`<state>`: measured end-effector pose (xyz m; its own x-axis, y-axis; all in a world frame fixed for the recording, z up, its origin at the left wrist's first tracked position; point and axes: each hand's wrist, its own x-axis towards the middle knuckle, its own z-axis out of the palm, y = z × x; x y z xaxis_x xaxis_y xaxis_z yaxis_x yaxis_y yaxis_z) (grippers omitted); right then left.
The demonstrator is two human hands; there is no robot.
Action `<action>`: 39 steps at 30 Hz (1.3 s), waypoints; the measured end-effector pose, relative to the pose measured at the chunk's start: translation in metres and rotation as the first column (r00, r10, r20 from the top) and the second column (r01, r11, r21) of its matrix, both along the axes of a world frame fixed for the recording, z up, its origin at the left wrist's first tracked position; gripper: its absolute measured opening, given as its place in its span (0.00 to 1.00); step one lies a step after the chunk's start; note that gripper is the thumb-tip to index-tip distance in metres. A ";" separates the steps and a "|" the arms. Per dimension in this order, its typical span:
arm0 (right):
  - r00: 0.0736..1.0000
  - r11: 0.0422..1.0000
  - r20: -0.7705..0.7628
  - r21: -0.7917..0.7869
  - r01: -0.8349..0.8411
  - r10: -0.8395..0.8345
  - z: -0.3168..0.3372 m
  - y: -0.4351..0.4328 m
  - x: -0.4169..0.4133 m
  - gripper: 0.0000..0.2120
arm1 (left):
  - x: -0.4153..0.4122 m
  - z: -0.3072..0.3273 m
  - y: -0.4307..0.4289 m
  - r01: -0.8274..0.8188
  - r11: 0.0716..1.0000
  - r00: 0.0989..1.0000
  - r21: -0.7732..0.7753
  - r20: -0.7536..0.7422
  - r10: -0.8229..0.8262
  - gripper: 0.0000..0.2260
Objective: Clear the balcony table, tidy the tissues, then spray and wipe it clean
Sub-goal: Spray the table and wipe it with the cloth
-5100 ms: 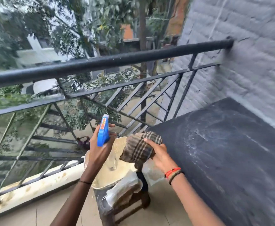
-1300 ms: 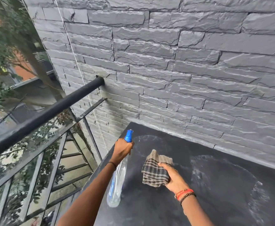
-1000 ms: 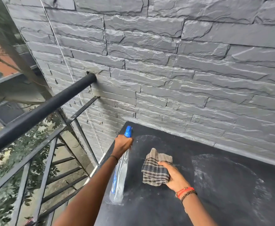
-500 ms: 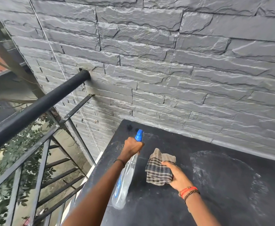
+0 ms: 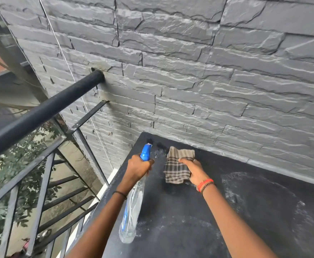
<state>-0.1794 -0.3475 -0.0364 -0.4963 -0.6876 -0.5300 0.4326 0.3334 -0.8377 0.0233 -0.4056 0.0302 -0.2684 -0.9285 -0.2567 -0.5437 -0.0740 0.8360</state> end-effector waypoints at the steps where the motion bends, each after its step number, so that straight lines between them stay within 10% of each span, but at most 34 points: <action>1: 0.997 1.000 -0.076 0.018 0.013 -0.012 -0.003 -0.015 0.001 0.10 | 0.004 -0.003 -0.004 -0.008 1.000 1.000 -0.001 0.003 0.008 0.09; 3: 0.898 0.979 -0.440 0.194 0.058 0.034 -0.009 -0.035 0.004 0.23 | 0.009 -0.003 -0.010 -0.015 1.000 1.000 0.002 -0.002 0.015 0.10; 5: 0.583 0.912 -0.770 0.394 0.118 0.257 -0.018 -0.042 0.013 0.34 | 0.014 -0.005 -0.016 -0.024 1.000 0.999 0.010 -0.025 0.024 0.12; 9: 0.311 0.798 -0.743 0.595 -0.098 0.593 -0.056 -0.054 0.040 0.30 | 0.021 -0.010 -0.033 -0.055 0.998 0.996 0.018 -0.063 0.056 0.11; 19: 0.123 0.759 -0.750 0.630 -0.162 0.649 -0.076 -0.130 0.047 0.28 | 0.038 -0.007 -0.068 -0.087 0.996 0.986 0.021 -0.143 0.089 0.11; 25: -0.143 0.717 -0.771 0.632 -0.292 0.621 -0.082 -0.092 0.046 0.31 | 0.042 -0.011 -0.082 -0.093 0.995 0.981 0.038 -0.168 0.098 0.10; 34: -0.031 0.699 -0.719 0.684 -0.211 0.694 -0.074 -0.140 0.047 0.27 | 0.047 -0.015 -0.091 -0.123 0.991 0.974 0.058 -0.183 0.131 0.10; 39: -0.217 0.609 -0.692 0.714 -0.346 0.689 -0.072 -0.152 0.073 0.27 | 0.051 -0.011 -0.095 -0.114 0.992 0.975 0.057 -0.187 0.122 0.08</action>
